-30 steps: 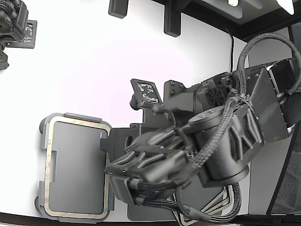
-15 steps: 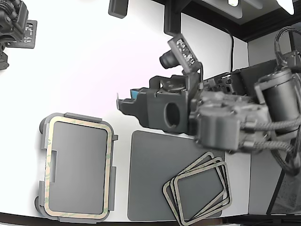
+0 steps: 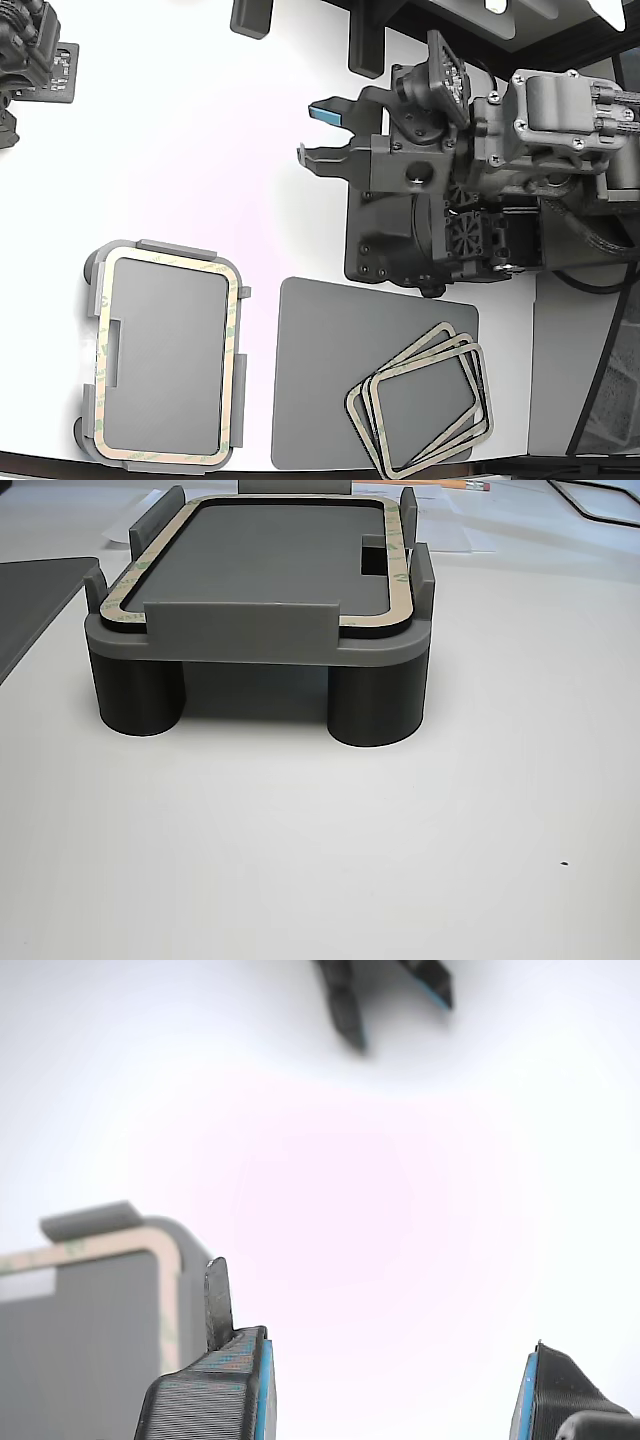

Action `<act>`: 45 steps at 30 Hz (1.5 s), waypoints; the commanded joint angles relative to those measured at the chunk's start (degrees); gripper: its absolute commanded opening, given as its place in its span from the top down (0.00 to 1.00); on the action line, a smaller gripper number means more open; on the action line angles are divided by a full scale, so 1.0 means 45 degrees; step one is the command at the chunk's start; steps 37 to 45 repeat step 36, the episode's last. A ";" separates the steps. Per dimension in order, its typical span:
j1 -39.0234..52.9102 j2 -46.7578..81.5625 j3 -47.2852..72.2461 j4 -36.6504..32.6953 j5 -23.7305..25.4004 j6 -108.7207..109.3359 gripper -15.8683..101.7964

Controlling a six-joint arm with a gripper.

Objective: Move top rectangular frame to the holder.

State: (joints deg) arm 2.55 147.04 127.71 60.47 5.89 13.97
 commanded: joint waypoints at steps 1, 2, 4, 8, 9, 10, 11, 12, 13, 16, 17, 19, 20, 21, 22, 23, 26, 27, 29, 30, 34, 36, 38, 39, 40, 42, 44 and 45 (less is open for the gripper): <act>-0.0586 0.1191 0.0859 -0.0430 -0.0078 -0.1172 0.02; -0.0742 0.1563 0.1289 -0.0645 -0.0137 -0.1270 0.02; -0.0762 0.2324 0.2227 -0.1133 -0.0020 -0.1348 0.02; -0.0723 0.3477 0.3613 -0.1309 0.0215 -0.1563 0.02; -0.0723 0.3848 0.3984 -0.1250 0.0195 -0.1621 0.02; -0.0723 0.4336 0.4414 -0.1191 0.0117 -0.1660 0.02; -0.0723 0.4902 0.4941 -0.1113 0.0020 -0.1719 0.02; -0.0723 0.4961 0.5215 -0.1113 -0.0020 -0.1738 0.02; -0.0703 0.4961 0.5156 -0.0938 0.0039 -0.1719 0.02; -0.0703 0.4961 0.5195 -0.1055 0.0137 -0.1641 0.02; -0.0703 0.4961 0.5195 -0.1074 0.0137 -0.1641 0.02; -0.0703 0.4961 0.5195 -0.1074 0.0137 -0.1641 0.02; -0.0703 0.4961 0.5195 -0.1074 0.0137 -0.1641 0.02; -0.0703 0.4961 0.5195 -0.1074 0.0137 -0.1641 0.02; -0.0703 0.4961 0.5195 -0.1074 0.0137 -0.1641 0.02; -0.0703 0.4961 0.5195 -0.1074 0.0137 -0.1641 0.02; -0.0703 0.4961 0.5195 -0.1074 0.0137 -0.1641 0.02; -0.0703 0.4961 0.5195 -0.1074 0.0137 -0.1641 0.02; -0.0703 0.4961 0.5195 -0.1074 0.0137 -0.1641 0.02; -0.0703 0.4961 0.5195 -0.1074 0.0137 -0.1641 0.02; -0.0703 0.4961 0.5195 -0.1074 0.0137 -0.1641 0.02; -0.0703 0.4961 0.5195 -0.1074 0.0137 -0.1641 0.02; -0.0703 0.4961 0.5195 -0.1074 0.0137 -0.1641 0.02; -0.0703 0.4961 0.5195 -0.1074 0.0137 -0.1641 0.02; -0.0703 0.4961 0.5195 -0.1074 0.0137 -0.1641 0.02; -0.0703 0.4961 0.5195 -0.1074 0.0137 -0.1641 0.02; -0.0703 0.4961 0.5195 -0.1074 0.0137 -0.1641 0.02; -0.0703 0.4961 0.5195 -0.1074 0.0137 -0.1641 0.02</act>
